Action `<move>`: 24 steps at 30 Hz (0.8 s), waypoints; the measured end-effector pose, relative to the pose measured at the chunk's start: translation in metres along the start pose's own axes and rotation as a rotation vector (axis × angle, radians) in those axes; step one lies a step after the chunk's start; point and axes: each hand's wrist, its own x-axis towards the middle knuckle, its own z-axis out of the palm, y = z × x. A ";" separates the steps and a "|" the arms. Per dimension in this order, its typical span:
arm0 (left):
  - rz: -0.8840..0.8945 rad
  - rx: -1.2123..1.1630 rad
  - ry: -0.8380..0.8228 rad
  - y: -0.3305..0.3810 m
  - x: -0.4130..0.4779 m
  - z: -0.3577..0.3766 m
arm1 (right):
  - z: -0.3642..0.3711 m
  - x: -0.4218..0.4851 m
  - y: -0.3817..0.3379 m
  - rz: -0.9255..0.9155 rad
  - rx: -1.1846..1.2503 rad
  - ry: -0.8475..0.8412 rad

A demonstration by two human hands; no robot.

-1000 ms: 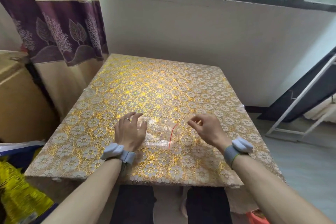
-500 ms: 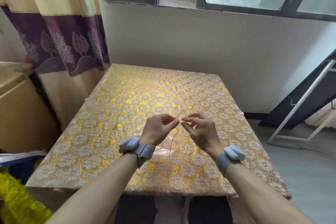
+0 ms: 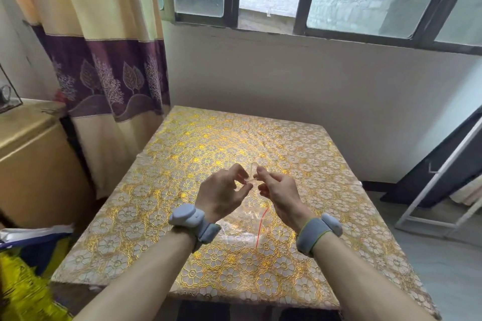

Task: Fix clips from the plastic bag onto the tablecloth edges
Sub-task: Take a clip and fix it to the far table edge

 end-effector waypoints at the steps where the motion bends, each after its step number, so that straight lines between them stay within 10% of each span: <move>1: -0.119 -0.162 -0.051 0.000 0.001 -0.005 | 0.003 -0.001 -0.002 -0.017 -0.017 -0.009; 7: -0.385 -0.578 -0.186 -0.013 0.017 -0.030 | 0.023 -0.002 -0.014 -0.093 -0.129 -0.078; 24: -0.567 -0.625 -0.338 -0.142 0.170 0.009 | 0.085 0.191 -0.014 0.019 0.195 -0.115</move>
